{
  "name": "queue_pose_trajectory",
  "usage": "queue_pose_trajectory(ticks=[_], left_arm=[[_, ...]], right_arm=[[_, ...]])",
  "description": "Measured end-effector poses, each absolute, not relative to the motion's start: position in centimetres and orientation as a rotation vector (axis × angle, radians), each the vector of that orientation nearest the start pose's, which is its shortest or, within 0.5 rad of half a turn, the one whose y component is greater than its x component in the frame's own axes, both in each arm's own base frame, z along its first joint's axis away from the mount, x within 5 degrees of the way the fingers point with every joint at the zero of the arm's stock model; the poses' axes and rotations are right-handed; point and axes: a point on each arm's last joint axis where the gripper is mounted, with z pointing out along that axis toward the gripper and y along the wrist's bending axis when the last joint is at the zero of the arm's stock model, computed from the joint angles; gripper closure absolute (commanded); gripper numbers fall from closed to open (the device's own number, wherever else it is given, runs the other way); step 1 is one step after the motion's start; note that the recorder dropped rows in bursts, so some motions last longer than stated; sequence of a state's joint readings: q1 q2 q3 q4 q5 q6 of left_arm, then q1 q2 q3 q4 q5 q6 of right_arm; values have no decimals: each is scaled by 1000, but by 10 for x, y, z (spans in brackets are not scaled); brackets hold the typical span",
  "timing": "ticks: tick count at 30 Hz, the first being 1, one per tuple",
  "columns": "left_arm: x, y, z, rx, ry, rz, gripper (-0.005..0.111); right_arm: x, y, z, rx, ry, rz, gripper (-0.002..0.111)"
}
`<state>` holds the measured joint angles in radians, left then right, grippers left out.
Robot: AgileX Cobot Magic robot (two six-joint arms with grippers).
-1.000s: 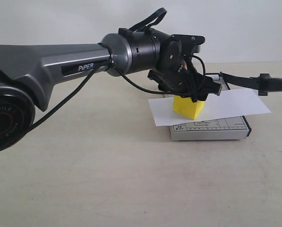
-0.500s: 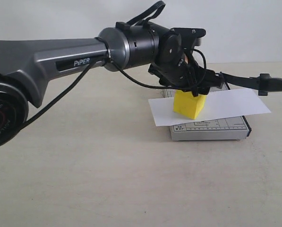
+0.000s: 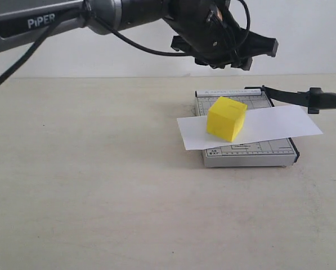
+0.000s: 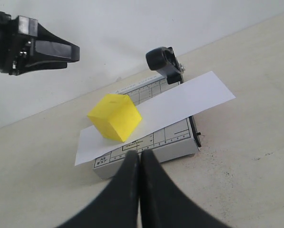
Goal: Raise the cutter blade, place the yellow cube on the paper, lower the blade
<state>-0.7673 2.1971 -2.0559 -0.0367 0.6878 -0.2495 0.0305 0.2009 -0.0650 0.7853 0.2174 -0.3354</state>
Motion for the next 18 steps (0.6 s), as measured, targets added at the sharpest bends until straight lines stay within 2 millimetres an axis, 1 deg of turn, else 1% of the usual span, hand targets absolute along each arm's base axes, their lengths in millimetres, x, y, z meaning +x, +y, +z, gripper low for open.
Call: queue_pose_trajectory(ticks=[4, 6, 14, 18], left_arm=[[362, -355, 289, 600, 2326, -570, 90], [358, -353, 294, 623, 2336, -564, 102], [347, -343, 312, 675, 2365, -538, 102], [342, -339, 327, 670, 2340, -550, 102]], right_arm=[[70, 16, 209, 253, 1779, 473, 108], [70, 16, 209, 253, 1779, 473, 108], [70, 16, 209, 253, 1779, 473, 108], [70, 16, 209, 253, 1779, 473, 108]])
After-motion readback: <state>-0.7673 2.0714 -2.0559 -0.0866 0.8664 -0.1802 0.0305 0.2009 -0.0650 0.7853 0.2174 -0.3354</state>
